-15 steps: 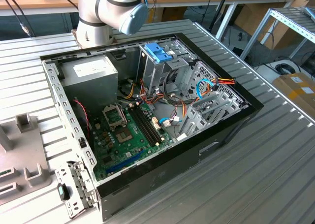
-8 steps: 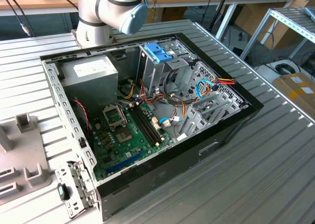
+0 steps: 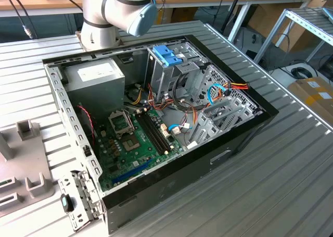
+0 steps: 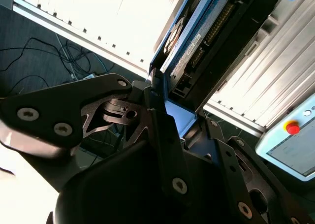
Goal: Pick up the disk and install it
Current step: 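Pick up the disk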
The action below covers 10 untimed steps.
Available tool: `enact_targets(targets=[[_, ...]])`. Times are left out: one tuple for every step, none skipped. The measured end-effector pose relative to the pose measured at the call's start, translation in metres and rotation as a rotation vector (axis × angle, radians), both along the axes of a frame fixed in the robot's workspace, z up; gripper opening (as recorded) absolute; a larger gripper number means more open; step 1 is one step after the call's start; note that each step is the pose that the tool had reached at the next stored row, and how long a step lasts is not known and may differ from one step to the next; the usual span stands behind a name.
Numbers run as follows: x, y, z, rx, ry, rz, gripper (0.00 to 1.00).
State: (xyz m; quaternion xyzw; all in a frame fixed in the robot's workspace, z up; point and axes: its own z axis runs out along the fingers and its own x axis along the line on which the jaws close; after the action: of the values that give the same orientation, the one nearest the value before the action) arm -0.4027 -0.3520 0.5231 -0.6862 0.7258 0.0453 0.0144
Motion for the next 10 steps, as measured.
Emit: enact_targets(targets=[[0.0006, 0.0000, -0.0001, 0.0001, -0.0001, 0.000, 0.37], [0.0015, 0.0000, -0.0001, 0.0001, -0.0001, 0.000, 0.37], [0.0022, 0.0000, 0.0000, 0.0001, 0.0000, 0.000, 0.37], [0.0030, 0.0000, -0.0001, 0.0000, -0.0001, 0.000, 0.37], [0.0037, 0.0000, 0.0000, 0.0000, 0.0000, 0.000, 0.37], [0.0045, 0.0000, -0.0001, 0.0000, 0.0000, 0.000, 0.37], [0.0051, 0.0000, -0.0001, 0.0000, -0.0001, 0.000, 0.37], [0.0059, 0.0000, -0.0001, 0.0000, 0.0000, 0.000, 0.37], [0.0067, 0.0000, 0.0000, 0.0000, 0.0000, 0.000, 0.37], [0.0075, 0.0000, 0.0000, 0.0000, 0.0000, 0.000, 0.37]])
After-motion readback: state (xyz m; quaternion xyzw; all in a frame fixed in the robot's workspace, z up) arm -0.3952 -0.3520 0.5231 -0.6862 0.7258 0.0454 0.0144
